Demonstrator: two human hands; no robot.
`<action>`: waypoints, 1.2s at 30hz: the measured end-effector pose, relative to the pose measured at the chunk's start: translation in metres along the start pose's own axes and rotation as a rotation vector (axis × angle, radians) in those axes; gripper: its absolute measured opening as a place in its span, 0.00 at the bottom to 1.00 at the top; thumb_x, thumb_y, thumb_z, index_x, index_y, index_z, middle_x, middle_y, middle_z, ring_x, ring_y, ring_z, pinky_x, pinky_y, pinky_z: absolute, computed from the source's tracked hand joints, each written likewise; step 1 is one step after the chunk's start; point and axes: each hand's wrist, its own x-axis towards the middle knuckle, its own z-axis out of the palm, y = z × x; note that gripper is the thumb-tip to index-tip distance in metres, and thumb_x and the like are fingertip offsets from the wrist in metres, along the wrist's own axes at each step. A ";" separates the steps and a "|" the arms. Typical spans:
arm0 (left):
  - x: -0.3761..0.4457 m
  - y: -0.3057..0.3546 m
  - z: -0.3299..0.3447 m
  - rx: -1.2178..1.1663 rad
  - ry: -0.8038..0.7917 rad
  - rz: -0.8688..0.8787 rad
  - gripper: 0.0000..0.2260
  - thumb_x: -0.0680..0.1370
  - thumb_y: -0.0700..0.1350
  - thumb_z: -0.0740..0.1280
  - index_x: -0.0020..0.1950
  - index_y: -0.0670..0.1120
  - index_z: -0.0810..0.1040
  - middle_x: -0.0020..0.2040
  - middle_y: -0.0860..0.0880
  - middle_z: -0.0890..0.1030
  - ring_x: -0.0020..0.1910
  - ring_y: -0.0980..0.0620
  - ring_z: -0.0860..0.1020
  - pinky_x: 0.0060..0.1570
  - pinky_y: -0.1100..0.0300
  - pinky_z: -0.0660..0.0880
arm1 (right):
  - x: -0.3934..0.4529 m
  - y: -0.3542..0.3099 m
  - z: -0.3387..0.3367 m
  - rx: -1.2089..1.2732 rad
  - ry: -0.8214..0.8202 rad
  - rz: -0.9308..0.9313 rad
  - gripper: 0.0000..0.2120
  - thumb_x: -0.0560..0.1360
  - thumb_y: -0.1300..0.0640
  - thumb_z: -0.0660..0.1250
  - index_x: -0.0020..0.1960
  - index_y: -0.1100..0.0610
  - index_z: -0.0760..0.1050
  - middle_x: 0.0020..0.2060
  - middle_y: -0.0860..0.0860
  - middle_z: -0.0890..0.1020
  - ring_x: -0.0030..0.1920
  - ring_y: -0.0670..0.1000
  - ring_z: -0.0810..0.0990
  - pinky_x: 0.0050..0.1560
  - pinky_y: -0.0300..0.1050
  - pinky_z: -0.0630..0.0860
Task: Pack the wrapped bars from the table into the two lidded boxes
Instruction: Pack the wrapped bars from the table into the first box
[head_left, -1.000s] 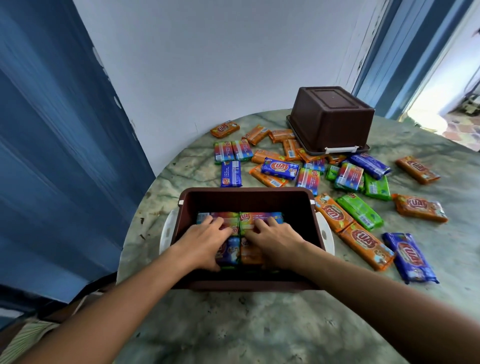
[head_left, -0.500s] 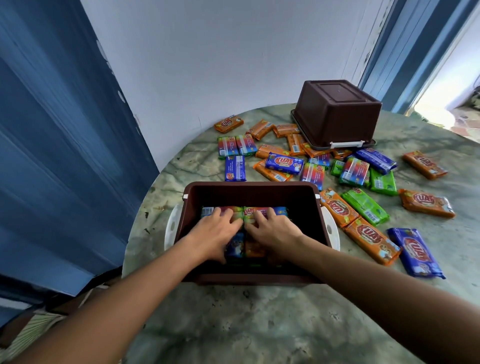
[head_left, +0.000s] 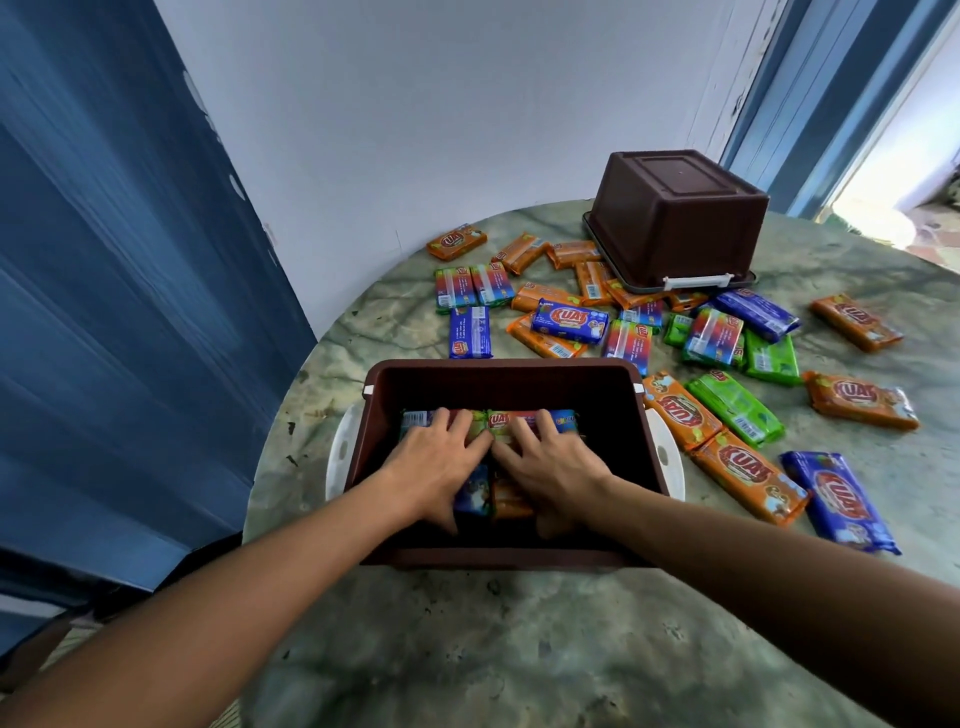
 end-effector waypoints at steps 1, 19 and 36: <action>0.000 -0.001 0.000 -0.007 -0.004 -0.003 0.50 0.60 0.62 0.76 0.73 0.46 0.56 0.66 0.41 0.62 0.62 0.41 0.65 0.53 0.47 0.74 | 0.000 0.000 0.001 0.018 0.006 0.002 0.48 0.63 0.45 0.75 0.73 0.56 0.52 0.67 0.60 0.61 0.66 0.65 0.62 0.46 0.54 0.76; -0.013 -0.006 -0.002 -0.302 -0.129 -0.178 0.53 0.61 0.74 0.68 0.76 0.50 0.52 0.74 0.42 0.56 0.72 0.41 0.56 0.66 0.45 0.66 | -0.015 0.013 -0.023 0.577 -0.105 0.312 0.53 0.64 0.33 0.73 0.76 0.58 0.53 0.73 0.62 0.60 0.70 0.66 0.65 0.64 0.59 0.70; -0.044 -0.039 -0.028 -0.921 0.395 -0.363 0.15 0.76 0.54 0.68 0.58 0.48 0.79 0.52 0.49 0.80 0.51 0.52 0.78 0.51 0.55 0.75 | -0.046 0.044 -0.056 0.932 0.232 0.381 0.12 0.76 0.53 0.67 0.58 0.54 0.75 0.50 0.50 0.80 0.48 0.50 0.79 0.46 0.44 0.77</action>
